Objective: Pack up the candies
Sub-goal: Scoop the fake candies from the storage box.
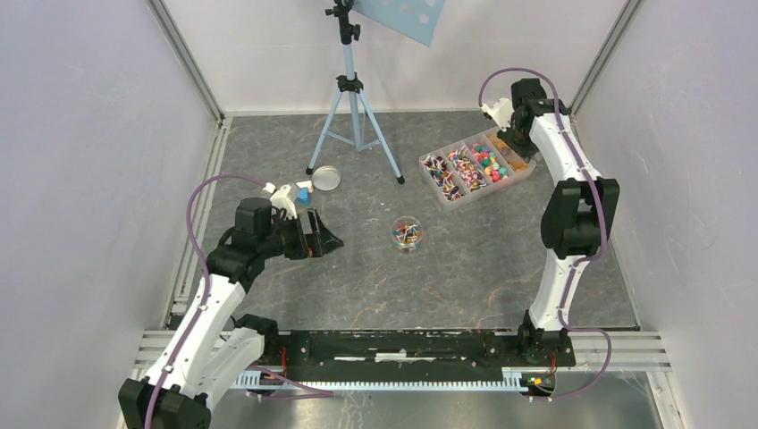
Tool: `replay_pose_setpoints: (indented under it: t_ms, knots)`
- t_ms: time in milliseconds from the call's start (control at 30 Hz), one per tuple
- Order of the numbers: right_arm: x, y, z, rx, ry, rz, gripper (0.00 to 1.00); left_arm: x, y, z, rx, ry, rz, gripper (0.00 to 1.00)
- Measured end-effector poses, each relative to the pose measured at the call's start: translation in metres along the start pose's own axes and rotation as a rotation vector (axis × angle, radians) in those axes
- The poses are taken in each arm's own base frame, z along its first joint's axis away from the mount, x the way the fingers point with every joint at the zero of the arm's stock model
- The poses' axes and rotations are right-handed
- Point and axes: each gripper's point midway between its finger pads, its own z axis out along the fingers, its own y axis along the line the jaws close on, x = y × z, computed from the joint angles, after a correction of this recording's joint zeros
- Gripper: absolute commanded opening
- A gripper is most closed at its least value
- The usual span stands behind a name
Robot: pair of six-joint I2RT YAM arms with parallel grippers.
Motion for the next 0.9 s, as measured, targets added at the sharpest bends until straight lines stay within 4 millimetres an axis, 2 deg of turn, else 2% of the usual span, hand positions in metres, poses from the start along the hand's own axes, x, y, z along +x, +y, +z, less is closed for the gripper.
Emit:
replay_pose_setpoints:
  t_ms: [233, 600, 900]
  knots:
    - [0.000, 0.002, 0.003, -0.002, -0.003, 0.017, 0.00, -0.001, -0.001, -0.001, 0.002, -0.005, 0.003, 1.00]
    - [0.018, 0.013, 0.034, -0.001, -0.046, 0.132, 0.00, -0.001, -0.001, -0.001, 0.001, -0.005, 0.002, 1.00]
    - [0.013, 0.014, 0.045, -0.031, -0.151, 0.190, 0.00, -0.001, -0.001, -0.001, 0.001, -0.005, 0.002, 1.00]
